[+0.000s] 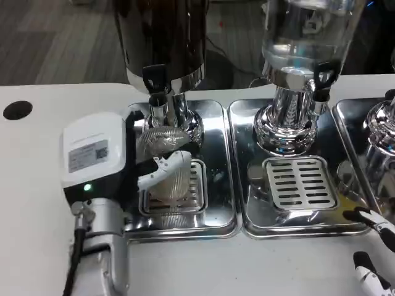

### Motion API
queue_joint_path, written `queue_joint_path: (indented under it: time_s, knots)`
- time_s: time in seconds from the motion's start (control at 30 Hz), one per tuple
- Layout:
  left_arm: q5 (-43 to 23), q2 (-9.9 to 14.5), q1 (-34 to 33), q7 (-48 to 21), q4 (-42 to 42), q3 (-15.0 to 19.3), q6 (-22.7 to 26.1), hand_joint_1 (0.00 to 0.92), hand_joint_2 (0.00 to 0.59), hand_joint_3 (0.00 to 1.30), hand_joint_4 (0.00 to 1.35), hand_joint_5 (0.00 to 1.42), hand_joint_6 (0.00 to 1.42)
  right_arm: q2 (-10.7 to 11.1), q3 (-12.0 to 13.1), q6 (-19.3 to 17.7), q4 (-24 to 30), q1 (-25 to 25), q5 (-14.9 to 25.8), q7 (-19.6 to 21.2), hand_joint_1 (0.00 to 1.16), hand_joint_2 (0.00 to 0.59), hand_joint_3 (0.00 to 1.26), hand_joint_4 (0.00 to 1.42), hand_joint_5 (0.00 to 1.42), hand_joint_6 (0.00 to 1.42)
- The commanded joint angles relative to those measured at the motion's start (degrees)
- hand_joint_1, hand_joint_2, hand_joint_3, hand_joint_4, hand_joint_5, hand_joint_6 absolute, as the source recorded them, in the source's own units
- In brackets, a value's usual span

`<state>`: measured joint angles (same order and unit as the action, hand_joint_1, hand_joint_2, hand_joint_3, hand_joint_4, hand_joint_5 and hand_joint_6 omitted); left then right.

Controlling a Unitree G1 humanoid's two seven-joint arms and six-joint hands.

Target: Grasp the cup under the faucet to collect the drink, then remove the cup.

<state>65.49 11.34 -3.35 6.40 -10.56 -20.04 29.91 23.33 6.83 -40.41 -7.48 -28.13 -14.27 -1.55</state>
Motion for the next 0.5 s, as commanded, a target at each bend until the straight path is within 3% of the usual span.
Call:
queue_joint_path:
  time_s: [0.03,0.23,0.5]
  knots:
    - [1.3,2.1,4.0,-2.7,-8.5,1.2,-1.0,0.085,0.047,0.37,0.39,0.69,0.84,0.0,0.1,-0.5,1.4,0.4,0.3,-0.3,0.56,0.478,0.22,0.11,0.10,0.02]
    - [2.6,4.0,8.8,-6.0,-19.5,2.6,-3.1,0.071,0.047,0.36,0.38,0.58,0.79,0.0,0.8,-0.5,5.2,1.2,-1.8,0.6,0.56,0.476,0.23,0.12,0.10,0.00]
    - [3.2,3.5,10.6,-10.6,-27.4,5.4,-6.3,0.027,0.048,0.31,0.24,0.54,0.78,0.7,2.0,-0.8,9.5,2.1,-8.8,2.5,0.56,0.475,0.25,0.12,0.10,0.00]
